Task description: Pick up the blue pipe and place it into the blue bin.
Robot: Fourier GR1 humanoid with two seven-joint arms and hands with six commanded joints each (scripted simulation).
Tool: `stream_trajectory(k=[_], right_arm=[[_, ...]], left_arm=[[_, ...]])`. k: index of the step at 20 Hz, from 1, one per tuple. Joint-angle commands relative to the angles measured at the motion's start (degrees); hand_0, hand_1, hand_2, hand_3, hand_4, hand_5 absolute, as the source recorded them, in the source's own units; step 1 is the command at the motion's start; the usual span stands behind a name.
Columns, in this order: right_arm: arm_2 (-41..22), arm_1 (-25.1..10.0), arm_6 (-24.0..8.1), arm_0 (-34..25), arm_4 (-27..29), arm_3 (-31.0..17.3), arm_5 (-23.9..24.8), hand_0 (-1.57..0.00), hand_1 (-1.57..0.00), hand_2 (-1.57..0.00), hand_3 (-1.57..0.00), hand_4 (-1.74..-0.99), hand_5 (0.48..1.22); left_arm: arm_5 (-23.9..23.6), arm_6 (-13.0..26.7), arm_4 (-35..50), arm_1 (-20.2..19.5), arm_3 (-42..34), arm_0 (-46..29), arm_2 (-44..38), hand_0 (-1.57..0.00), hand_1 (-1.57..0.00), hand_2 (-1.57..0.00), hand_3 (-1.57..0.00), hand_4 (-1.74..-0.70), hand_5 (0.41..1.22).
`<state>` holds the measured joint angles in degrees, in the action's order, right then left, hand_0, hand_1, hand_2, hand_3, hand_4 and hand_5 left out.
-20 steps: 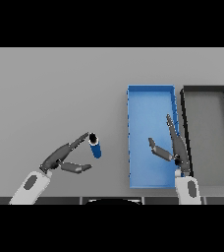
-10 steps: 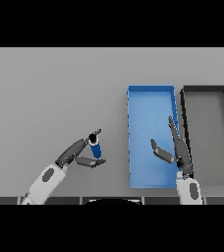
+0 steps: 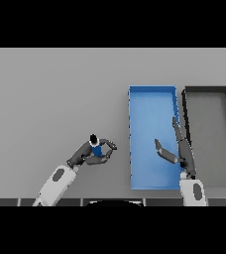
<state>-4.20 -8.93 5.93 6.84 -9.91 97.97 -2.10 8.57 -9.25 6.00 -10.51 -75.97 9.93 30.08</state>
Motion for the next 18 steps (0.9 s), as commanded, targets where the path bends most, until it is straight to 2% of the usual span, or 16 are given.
stream_trajectory(k=[1, 2, 4, 7, 8, 13, 18], right_arm=[[-0.30, 0.23, 0.37, 0.38, -0.38, 0.04, 0.17, 0.00, 0.00, 0.00, 0.00, -1.219, 0.657], [-0.49, 0.65, 0.18, -0.01, -0.45, -0.21, 0.29, 0.00, 0.00, 0.00, 0.00, -1.224, 0.658], [-0.63, 0.76, -0.29, 0.13, -0.21, -0.07, 0.00, 0.00, 0.00, 0.00, 0.00, -1.233, 0.660], [-0.42, 0.82, -1.19, -0.19, 0.58, 0.05, -0.38, 0.00, 0.00, 0.00, 0.00, -1.222, 0.646], [-0.51, 0.89, -1.02, -0.44, 0.70, 0.09, -0.50, 0.00, 0.00, 0.00, 0.00, -1.221, 0.638], [-0.37, 1.03, -0.14, -0.13, 0.86, -0.23, -0.52, 0.00, 0.00, 0.00, 0.00, -1.229, 0.633], [-0.54, 0.32, -0.52, -0.29, -0.66, 0.10, 0.03, 0.00, 0.00, 0.00, 0.00, -1.194, 0.642]], left_arm=[[-0.37, 0.41, -0.09, -0.13, -0.04, -0.13, -0.09, -0.60, -0.75, -0.87, -0.91, -1.44, 0.910], [-0.24, 1.91, -0.17, 0.25, -0.55, -0.06, 0.23, -0.80, -0.92, -1.01, -1.03, -1.50, 0.972], [0.01, 1.25, -0.93, 0.47, -1.08, -0.25, 0.88, -1.07, -1.15, -1.21, -1.19, -1.58, 1.062], [-1.59, -0.64, -2.89, 0.58, -1.45, -1.01, 1.75, -1.32, -1.36, -1.39, -1.38, -1.51, 1.139], [-1.91, -1.92, -3.46, 0.91, -1.82, -1.17, 1.61, -1.37, -1.40, -1.42, -1.42, -1.50, 1.156], [-2.14, -3.44, -3.12, 2.44, -7.44, -0.83, 0.45, -1.50, -1.51, -1.52, -1.52, -1.47, 1.200], [-0.37, 1.04, -2.68, 3.43, -12.78, 2.44, -0.21, -1.55, -1.55, -1.56, -1.55, -1.47, 1.214]])
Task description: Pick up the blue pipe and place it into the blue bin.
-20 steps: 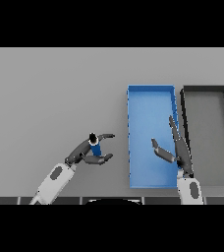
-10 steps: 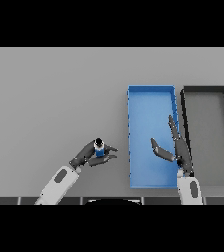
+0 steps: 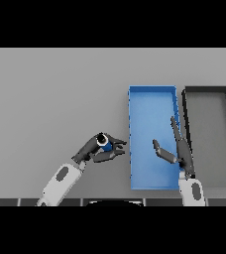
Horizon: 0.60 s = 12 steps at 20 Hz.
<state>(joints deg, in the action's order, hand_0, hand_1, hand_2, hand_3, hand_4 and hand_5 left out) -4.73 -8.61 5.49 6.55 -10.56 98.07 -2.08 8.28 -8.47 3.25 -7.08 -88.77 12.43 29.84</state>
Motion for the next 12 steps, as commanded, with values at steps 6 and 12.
stream_trajectory(k=[6, 12], right_arm=[[0.32, -0.16, 0.32, -0.41, -0.24, -1.16, 0.20, 0.00, 0.00, 0.00, 0.00, -1.155, 0.642], [-2.50, 4.50, 2.46, 11.78, -7.56, 8.59, 8.18, 0.00, 0.00, 0.00, 0.00, -1.166, 0.643]], left_arm=[[2.09, 4.47, -1.15, 0.78, -4.52, 0.01, 0.70, -1.57, -1.57, -1.57, -1.57, -1.47, 1.219], [3.45, 5.18, -2.64, 2.40, -3.49, 0.19, -0.60, -1.57, -1.57, -1.57, -1.57, -1.47, 1.220]])
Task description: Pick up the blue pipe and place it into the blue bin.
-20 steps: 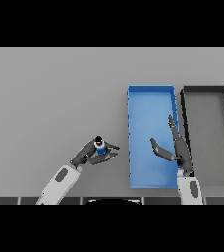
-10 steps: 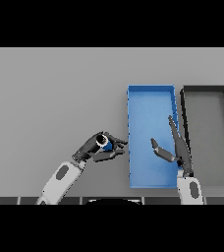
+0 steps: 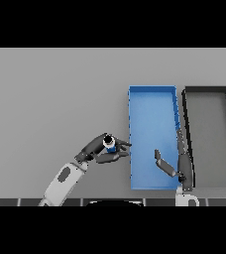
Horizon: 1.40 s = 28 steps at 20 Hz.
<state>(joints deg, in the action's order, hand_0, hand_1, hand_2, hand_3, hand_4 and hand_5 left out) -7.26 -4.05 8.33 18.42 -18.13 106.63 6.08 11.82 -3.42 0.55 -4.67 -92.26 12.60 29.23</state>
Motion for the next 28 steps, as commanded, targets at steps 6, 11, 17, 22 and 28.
stream_trajectory(k=[6, 11, 17, 22, 28], right_arm=[[-2.80, 3.53, 0.98, 6.15, 2.89, 9.21, -0.69, 0.00, -0.01, -0.07, 0.00, -1.198, 0.641], [-3.40, -3.77, -14.06, -0.14, 15.69, 15.00, -14.59, 0.00, -0.02, -0.12, 0.00, -1.228, 0.588], [-7.80, -7.67, -26.91, -14.82, 18.32, 16.89, -20.39, 0.00, 0.00, -0.08, 0.00, -1.281, 0.558], [-11.94, -6.80, -34.30, -25.65, 20.16, 15.64, -22.60, 0.00, 0.00, -0.04, 0.00, -1.300, 0.560], [-15.20, -4.70, -37.84, -35.47, 21.40, 13.15, -24.50, 0.00, -0.01, -0.06, 0.00, -1.232, 0.545]], left_arm=[[1.80, 0.19, -1.10, 1.19, 0.47, -0.66, -0.78, -1.57, -1.57, -1.57, -1.57, -1.47, 1.221], [3.02, 0.38, -1.63, 2.36, -0.26, -0.75, -1.70, -1.57, -1.57, -1.57, -1.57, -1.47, 1.221], [4.13, 1.01, -3.35, 3.13, -0.57, -1.48, -2.32, -1.57, -1.57, -1.57, -1.57, -1.47, 1.221], [5.29, 0.82, -4.49, 3.92, 0.64, -0.65, -3.54, -1.57, -1.57, -1.57, -1.57, -1.47, 1.221], [8.53, 0.97, -2.98, 5.01, 1.09, -0.42, -5.45, -1.57, -1.57, -1.57, -1.57, -1.47, 1.221]])
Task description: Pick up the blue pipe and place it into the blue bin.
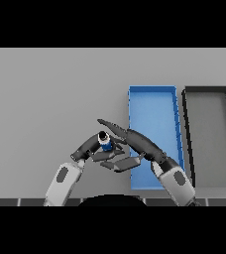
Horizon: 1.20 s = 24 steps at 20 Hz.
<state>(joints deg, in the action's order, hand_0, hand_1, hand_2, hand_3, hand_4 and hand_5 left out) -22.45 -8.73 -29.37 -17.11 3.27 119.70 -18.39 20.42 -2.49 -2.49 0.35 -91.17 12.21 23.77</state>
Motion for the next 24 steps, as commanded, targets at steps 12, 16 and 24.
stream_trajectory(k=[12, 16, 24], right_arm=[[-1.03, 4.15, -3.04, -12.37, 1.46, -9.42, -2.64, -0.88, -0.88, -0.91, -0.76, -1.467, 0.518], [-0.92, 5.45, -0.92, -11.99, 3.70, -11.07, -1.35, -1.29, -1.29, -1.30, -1.10, -1.606, 0.765], [-5.52, 3.94, 4.78, -11.46, 2.40, -10.91, 2.24, -1.52, -1.52, -1.53, -1.48, -1.716, 1.144]], left_arm=[[1.24, 3.99, -3.31, 1.35, -0.34, -1.09, -1.17, -1.57, -1.57, -1.57, -1.57, -1.62, 1.221], [1.99, 2.06, -0.30, 2.73, 0.09, -1.18, -1.87, -1.57, -1.57, -1.57, -1.53, -1.69, 1.221], [3.29, 1.02, -0.47, 2.02, -0.84, -1.70, -2.58, -1.57, -1.57, -1.57, -1.43, -1.73, 1.221]])
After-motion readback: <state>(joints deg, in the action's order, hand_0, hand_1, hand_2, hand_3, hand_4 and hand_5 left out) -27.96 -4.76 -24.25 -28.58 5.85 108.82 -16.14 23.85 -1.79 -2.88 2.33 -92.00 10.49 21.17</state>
